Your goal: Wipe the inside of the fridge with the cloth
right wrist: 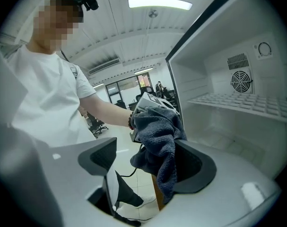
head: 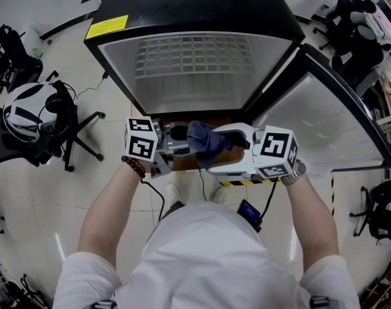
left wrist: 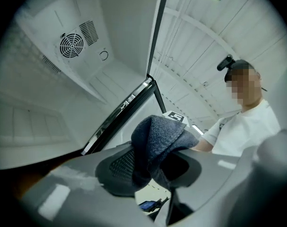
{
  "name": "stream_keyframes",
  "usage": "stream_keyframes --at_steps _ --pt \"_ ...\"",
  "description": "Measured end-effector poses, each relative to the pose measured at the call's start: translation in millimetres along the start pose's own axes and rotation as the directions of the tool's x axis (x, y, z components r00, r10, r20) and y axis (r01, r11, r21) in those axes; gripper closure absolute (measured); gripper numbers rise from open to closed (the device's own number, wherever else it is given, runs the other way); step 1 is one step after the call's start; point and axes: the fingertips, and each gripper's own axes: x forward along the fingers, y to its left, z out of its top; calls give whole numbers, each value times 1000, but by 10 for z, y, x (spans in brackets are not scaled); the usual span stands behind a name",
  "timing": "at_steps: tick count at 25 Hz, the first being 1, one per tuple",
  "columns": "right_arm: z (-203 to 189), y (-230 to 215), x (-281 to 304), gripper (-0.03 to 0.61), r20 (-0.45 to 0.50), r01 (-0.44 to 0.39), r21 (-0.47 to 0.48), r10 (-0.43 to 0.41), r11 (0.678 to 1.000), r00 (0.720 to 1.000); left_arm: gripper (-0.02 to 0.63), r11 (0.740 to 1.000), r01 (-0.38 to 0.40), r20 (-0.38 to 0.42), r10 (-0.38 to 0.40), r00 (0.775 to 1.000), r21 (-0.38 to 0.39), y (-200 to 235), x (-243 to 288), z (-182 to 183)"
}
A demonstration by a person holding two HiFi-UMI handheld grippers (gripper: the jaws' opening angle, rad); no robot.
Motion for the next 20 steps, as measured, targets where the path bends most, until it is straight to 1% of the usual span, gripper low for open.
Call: stream_keyframes --at_steps 2,5,7,9,12,14,17,20 --pt "-11 -82 -24 202 18 43 12 -43 999 999 477 999 -41 4 41 999 35 62 10 7" --pt "-4 -266 -85 204 63 148 31 -149 989 987 489 987 -127 19 126 992 101 185 27 50" --pt "-21 -408 -138 204 84 238 41 -240 970 967 492 967 -203 28 201 979 155 294 36 74" --pt "-67 -554 -219 204 93 333 47 -336 942 937 494 935 -285 38 283 958 212 412 50 101" --pt "-135 -752 -394 204 109 465 65 -470 883 876 495 868 -403 67 402 913 289 601 74 169" --pt "-186 -853 -506 204 116 534 80 -540 841 833 497 822 -473 100 467 879 318 735 94 229" --pt "-247 -940 -623 215 121 599 97 -607 795 786 500 758 -569 153 551 820 320 965 123 332" --pt "-297 -972 -698 264 130 634 119 -645 764 753 500 692 -660 195 632 750 293 1228 143 424"
